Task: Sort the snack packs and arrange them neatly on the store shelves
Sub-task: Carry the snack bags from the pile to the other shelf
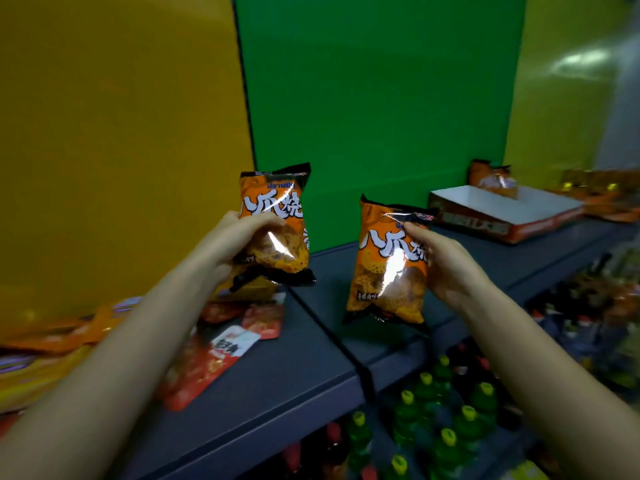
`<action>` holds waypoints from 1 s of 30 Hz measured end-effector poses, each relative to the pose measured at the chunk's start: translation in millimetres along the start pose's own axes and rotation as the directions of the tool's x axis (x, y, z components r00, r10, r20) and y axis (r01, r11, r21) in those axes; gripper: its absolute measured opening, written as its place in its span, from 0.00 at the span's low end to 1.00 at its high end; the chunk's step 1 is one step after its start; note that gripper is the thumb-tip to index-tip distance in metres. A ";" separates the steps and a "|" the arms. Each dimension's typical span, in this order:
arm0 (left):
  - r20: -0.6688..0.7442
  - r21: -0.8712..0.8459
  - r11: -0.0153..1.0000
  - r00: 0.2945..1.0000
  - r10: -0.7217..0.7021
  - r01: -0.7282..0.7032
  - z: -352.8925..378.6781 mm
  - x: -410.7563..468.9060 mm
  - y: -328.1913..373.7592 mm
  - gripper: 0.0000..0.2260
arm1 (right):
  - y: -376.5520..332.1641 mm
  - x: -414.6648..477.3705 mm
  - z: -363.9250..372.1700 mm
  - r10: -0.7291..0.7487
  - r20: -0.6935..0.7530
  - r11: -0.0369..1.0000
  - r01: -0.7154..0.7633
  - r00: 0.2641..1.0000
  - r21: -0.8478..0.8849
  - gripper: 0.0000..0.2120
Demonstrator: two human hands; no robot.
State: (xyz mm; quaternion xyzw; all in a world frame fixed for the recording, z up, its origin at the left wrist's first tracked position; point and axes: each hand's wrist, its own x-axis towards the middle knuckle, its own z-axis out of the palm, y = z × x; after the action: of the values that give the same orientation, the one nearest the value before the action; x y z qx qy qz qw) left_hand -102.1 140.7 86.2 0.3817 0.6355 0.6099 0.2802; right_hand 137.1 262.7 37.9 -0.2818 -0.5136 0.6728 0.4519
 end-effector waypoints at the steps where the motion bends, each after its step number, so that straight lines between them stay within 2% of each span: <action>1: 0.023 0.001 1.000 1.000 0.005 -0.005 21.3 4.9 -0.2 0.30 | -6.1 1.3 -21.1 -0.011 -0.027 1.000 0.010 1.000 -0.008 0.13; 4: 0.078 0.002 1.000 0.997 0.000 0.000 90.3 15.7 2.7 0.26 | -27.1 5.8 -87.4 -0.036 -0.115 0.999 0.031 0.993 -0.044 0.18; 8: 0.167 -0.015 1.000 0.986 0.005 -0.002 182.2 29.2 8.3 0.28 | -54.7 14.2 -172.6 -0.053 -0.193 0.996 0.039 0.980 -0.077 0.21; 9: 0.181 -0.019 1.000 0.983 0.007 -0.004 204.9 32.4 8.7 0.29 | -60.9 16.7 -192.8 -0.061 -0.202 0.996 0.045 0.978 -0.079 0.19; 12: 0.222 -0.028 1.000 0.975 0.019 -0.014 269.2 38.9 7.1 0.31 | -78.5 21.1 -246.5 -0.086 -0.204 0.993 0.067 0.975 -0.100 0.04; 17: 0.297 -0.015 0.999 0.954 0.034 -0.031 354.4 50.8 6.7 0.43 | -99.4 31.1 -324.3 -0.083 -0.246 0.989 0.049 0.966 -0.140 0.04; 19: 0.325 -0.007 0.999 0.945 0.042 -0.042 381.9 60.9 10.6 0.45 | -108.1 39.3 -350.1 -0.080 -0.272 0.989 0.042 0.959 -0.143 0.09; 21: 0.365 -0.003 0.998 0.929 0.056 -0.058 410.1 73.3 14.0 0.43 | -115.5 49.5 -372.9 -0.062 -0.304 0.991 0.023 0.951 -0.130 0.28; 22: 0.378 -0.009 0.998 0.924 0.064 -0.065 424.1 80.1 15.2 0.38 | -118.5 54.8 -383.3 -0.053 -0.322 0.992 0.014 0.945 -0.123 0.33; 24: 0.382 -0.020 0.997 0.921 0.080 -0.079 451.7 94.0 17.7 0.28 | -124.9 68.9 -403.7 -0.056 -0.332 0.992 0.013 0.942 -0.128 0.26; 25: 0.383 -0.022 0.997 0.920 0.082 -0.079 464.9 102.3 18.9 0.28 | -127.9 76.7 -413.2 -0.056 -0.325 0.990 0.011 0.944 -0.138 0.20; 26: 0.386 -0.019 0.997 0.919 0.078 -0.076 477.8 111.5 20.5 0.32 | -131.4 85.7 -421.7 -0.056 -0.317 0.989 0.009 0.947 -0.148 0.17; 28: 0.387 0.002 0.997 0.920 0.067 -0.074 503.1 131.3 23.5 0.42 | -138.6 108.1 -438.8 -0.081 -0.308 0.984 0.027 0.948 -0.175 0.21; 30: 0.385 0.005 0.996 0.919 0.079 -0.088 528.1 155.3 26.2 0.45 | -147.1 135.7 -456.2 -0.102 -0.297 0.980 0.043 0.949 -0.197 0.29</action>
State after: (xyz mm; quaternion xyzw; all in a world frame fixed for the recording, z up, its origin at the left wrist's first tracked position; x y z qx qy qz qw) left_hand 249.9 564.5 76.8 0.5238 0.5580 0.5275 0.3689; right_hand 510.0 593.0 45.4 -0.4047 -0.5085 0.5525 0.5219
